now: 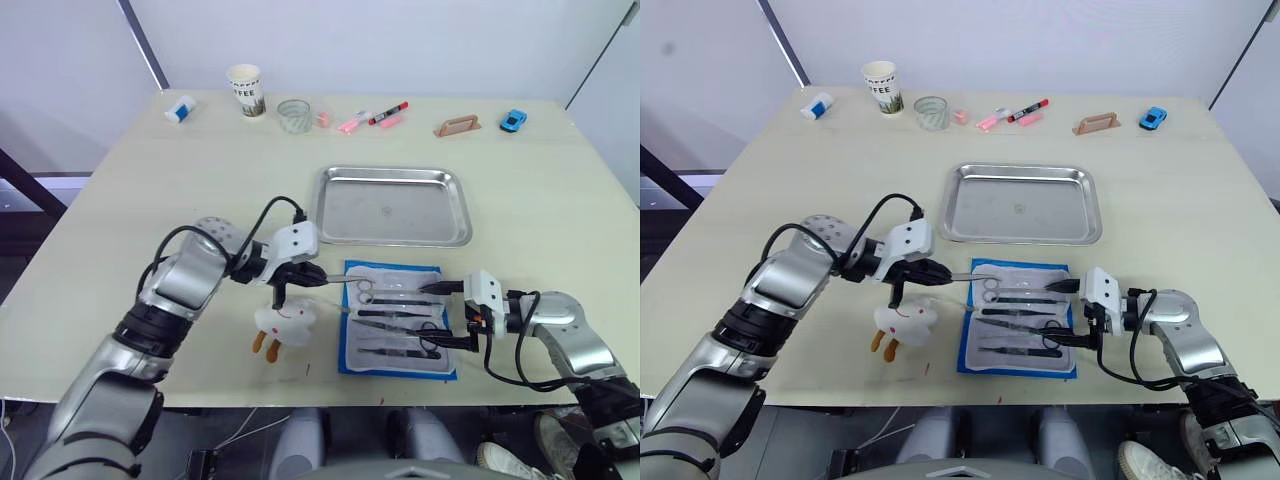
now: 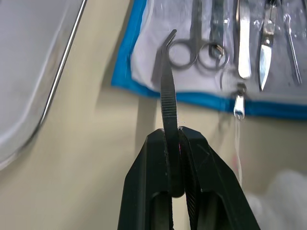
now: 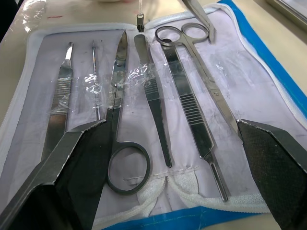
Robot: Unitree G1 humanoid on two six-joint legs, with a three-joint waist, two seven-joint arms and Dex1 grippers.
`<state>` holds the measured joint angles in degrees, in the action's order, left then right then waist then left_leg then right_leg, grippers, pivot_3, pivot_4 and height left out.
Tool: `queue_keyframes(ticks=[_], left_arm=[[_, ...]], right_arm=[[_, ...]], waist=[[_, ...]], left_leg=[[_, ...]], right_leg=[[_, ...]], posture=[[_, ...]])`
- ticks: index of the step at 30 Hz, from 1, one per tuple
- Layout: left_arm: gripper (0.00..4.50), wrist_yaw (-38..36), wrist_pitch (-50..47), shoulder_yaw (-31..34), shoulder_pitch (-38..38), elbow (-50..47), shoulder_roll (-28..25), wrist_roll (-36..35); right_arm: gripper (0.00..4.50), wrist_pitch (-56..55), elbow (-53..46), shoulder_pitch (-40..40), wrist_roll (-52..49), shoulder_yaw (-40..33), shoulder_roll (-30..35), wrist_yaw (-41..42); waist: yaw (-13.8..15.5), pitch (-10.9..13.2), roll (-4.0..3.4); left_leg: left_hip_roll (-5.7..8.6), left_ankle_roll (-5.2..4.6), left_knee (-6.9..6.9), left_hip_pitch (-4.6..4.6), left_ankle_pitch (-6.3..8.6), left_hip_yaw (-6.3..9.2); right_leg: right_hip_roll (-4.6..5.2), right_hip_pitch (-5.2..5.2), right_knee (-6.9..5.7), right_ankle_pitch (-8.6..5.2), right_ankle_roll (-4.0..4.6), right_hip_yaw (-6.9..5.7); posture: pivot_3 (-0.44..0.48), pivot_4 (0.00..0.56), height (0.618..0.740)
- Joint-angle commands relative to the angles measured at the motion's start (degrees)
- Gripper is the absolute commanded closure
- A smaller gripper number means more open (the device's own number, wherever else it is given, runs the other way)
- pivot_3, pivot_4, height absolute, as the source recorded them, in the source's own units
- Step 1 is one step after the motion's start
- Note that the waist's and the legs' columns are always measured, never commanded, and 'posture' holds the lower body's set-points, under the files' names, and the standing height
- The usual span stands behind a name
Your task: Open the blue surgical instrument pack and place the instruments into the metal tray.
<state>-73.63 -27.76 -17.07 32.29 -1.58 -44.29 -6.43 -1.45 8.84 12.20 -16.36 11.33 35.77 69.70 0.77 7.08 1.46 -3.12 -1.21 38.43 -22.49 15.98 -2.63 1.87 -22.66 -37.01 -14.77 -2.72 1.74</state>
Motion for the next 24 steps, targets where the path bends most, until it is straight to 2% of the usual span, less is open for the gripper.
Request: queue_keyframes(ticks=[1, 8, 11, 15, 18, 24], left_arm=[[4.47, -0.19, 0.98, 4.57, -1.17, -3.66, -2.09, -2.81], [4.47, -0.22, 0.85, 10.14, -5.33, -7.88, -4.84, -7.22], [4.47, 4.36, -4.59, 13.14, -5.88, -10.11, -2.91, -9.97], [4.47, 17.78, -17.68, 17.32, -3.97, -14.23, 5.73, -14.04], [4.47, 28.60, -24.76, 18.06, -1.74, -16.08, 12.47, -12.94], [4.47, 48.34, -27.27, 17.56, 4.08, -11.44, 24.58, -6.77]], right_arm=[[0.00, 1.14, 2.70, -1.42, 4.07, 2.44, 0.72, 0.15], [0.00, 1.01, 3.25, -0.88, 4.09, 2.53, 0.88, 0.71], [0.00, 0.90, 3.56, -0.61, 4.10, 2.48, 1.02, 1.08], [0.00, 0.82, 3.75, -0.41, 4.17, 2.43, 1.08, 1.50], [0.00, 0.76, 3.69, -0.39, 4.18, 2.45, 1.16, 1.68], [0.00, 0.86, 3.73, -0.07, 4.16, 2.46, 1.40, 2.06]], waist=[[-0.03, 0.00, 0.00], [-0.04, 0.01, -0.01], [0.13, 0.00, 0.00], [0.21, -0.02, 0.04], [0.07, -0.02, 0.04], [0.21, -0.03, 0.05]], left_leg=[[0.00, 0.00, 0.00, 0.00, 0.00, 0.00], [-0.01, 0.00, -0.01, 0.00, 0.00, -0.02], [-0.01, 0.00, 0.00, 0.00, 0.00, -0.02], [0.00, 0.00, 0.03, -0.01, 0.00, 0.03], [0.01, 0.00, 0.05, -0.04, 0.00, 0.08], [0.04, 0.01, 0.04, -0.04, 0.00, 0.11]], right_leg=[[0.00, 0.00, 0.00, 0.00, 0.00, 0.00], [0.01, -0.01, 0.00, 0.00, 0.00, 0.00], [0.02, 0.00, 0.00, 0.00, 0.00, -0.01], [0.06, 0.03, -0.01, 0.00, -0.02, -0.07], [0.05, 0.03, -0.02, 0.01, -0.02, -0.08], [0.05, 0.03, -0.02, 0.02, -0.02, -0.06]], posture=[[0.000, 0.150, 0.740], [0.000, 0.150, 0.740], [0.000, 0.150, 0.740], [0.000, 0.150, 0.740], [0.000, 0.150, 0.740], [0.000, 0.150, 0.740]])
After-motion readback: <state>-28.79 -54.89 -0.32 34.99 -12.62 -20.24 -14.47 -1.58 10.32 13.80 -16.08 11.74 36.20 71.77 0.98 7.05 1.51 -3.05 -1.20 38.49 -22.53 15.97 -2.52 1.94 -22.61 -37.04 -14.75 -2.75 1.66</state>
